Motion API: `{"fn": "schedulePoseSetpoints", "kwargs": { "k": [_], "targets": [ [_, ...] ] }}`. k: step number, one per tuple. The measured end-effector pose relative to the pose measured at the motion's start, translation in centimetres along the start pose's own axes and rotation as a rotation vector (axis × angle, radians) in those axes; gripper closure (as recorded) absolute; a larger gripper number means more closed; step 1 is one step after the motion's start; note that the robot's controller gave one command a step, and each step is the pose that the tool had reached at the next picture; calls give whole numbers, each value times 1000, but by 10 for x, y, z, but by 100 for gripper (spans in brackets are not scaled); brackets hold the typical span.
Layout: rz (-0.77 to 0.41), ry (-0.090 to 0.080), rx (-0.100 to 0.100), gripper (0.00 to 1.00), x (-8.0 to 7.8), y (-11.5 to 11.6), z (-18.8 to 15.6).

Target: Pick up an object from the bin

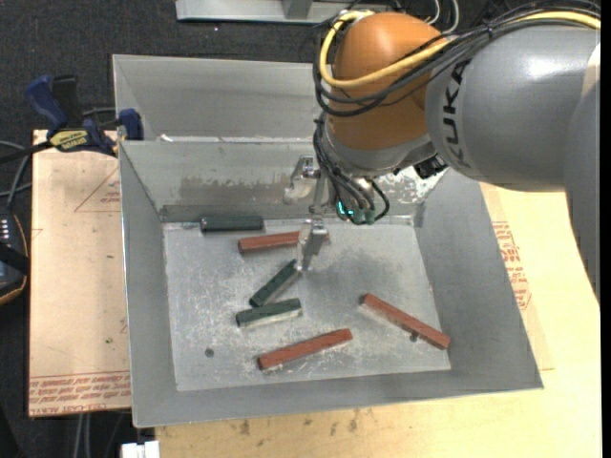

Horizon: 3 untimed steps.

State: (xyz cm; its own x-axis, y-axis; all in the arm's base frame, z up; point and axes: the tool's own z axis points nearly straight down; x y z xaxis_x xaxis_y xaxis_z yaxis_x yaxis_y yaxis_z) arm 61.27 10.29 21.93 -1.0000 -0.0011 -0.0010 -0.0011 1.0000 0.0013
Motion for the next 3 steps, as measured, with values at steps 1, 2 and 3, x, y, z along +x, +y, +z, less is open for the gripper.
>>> {"fn": "schedulePoseSetpoints", "kwargs": {
  "k": [1,2,3],
  "targets": [
    [1,0,0,0,0,0,0],
    [-30,-9,-1,0,2,1,40],
    [-199,0,0,0,23,-3,90]
  ]
}}
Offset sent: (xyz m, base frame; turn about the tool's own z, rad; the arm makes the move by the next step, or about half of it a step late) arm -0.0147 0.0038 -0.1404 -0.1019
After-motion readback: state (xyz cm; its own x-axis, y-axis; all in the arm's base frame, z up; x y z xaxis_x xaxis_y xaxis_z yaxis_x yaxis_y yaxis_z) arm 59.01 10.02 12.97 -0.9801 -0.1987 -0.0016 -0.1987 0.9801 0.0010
